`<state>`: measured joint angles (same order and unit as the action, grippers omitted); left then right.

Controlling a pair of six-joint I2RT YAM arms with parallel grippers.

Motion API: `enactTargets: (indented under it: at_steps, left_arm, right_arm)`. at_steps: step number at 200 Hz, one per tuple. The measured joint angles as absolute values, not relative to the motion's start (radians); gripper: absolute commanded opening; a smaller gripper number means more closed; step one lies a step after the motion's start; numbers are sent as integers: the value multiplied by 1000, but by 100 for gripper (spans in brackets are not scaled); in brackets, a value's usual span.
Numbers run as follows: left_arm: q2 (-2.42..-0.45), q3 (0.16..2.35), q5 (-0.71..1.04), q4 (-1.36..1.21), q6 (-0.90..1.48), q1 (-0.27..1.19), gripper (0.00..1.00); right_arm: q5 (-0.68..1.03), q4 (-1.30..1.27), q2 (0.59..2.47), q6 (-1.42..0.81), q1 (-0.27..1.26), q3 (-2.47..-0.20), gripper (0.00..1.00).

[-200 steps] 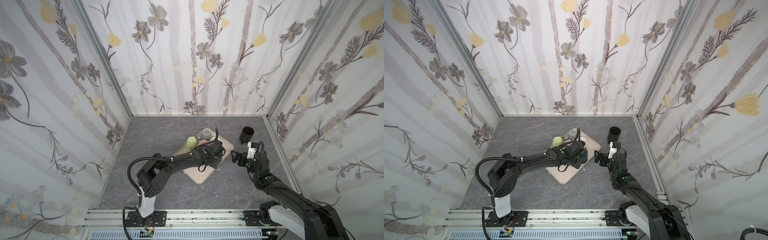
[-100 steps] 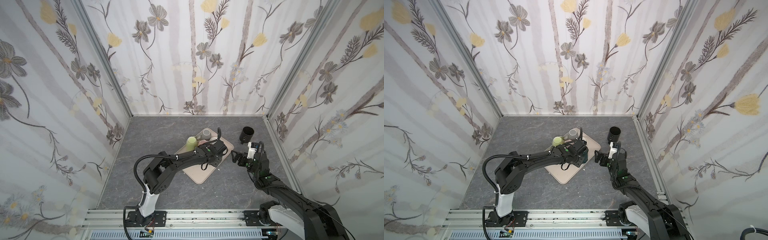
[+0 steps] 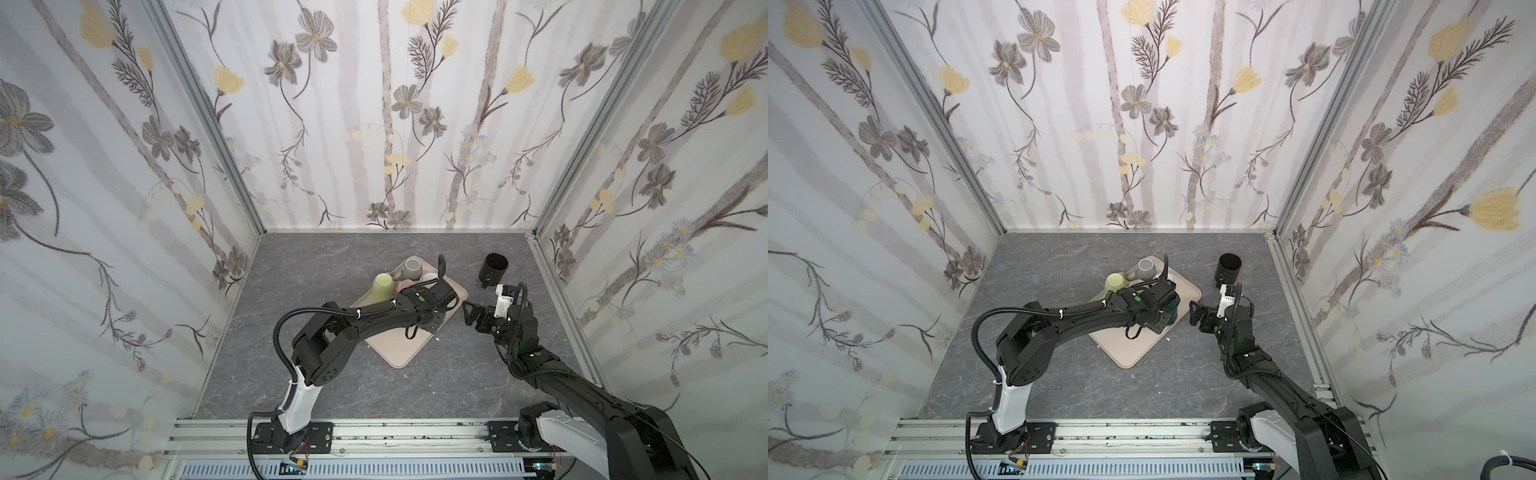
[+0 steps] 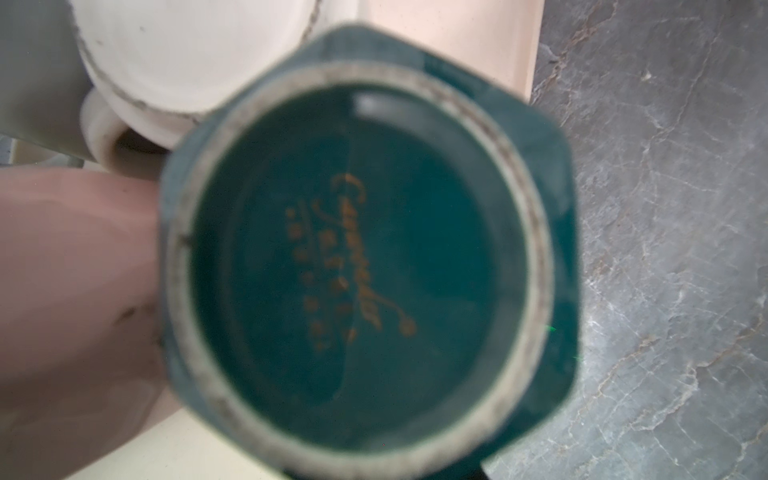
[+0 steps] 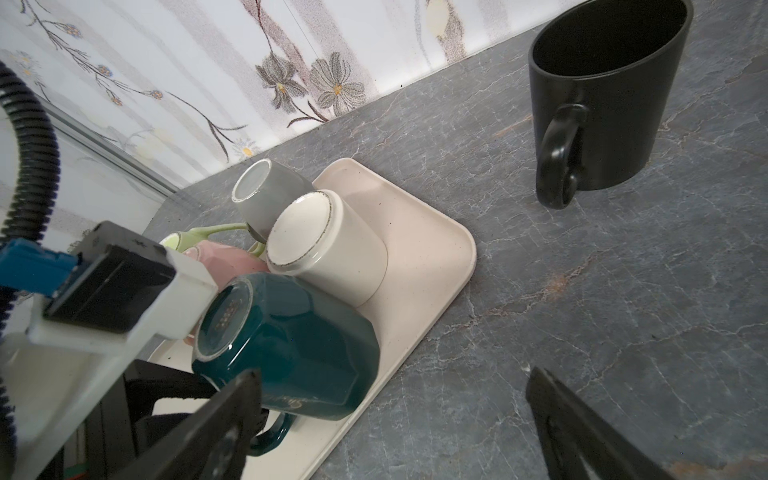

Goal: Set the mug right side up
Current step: 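Close the left gripper on the teal mug's handle side and grip it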

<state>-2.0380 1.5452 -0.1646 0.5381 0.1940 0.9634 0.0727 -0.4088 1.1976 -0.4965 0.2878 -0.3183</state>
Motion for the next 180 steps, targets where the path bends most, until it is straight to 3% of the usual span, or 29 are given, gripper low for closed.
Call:
enactTargets:
  at_steps: [38, 69, 180]
  left_arm:
    - [-2051, 1561, -181, 548, 188, 963, 6]
    - [-2058, 1571, -189, 551, 188, 965, 0]
    - [-2014, 1550, -168, 568, 216, 965, 0]
  right_arm:
    - [73, -409, 1202, -497, 287, -318, 100]
    - [73, -408, 1206, -500, 285, -319, 100]
    - [76, -407, 1198, -504, 280, -319, 100]
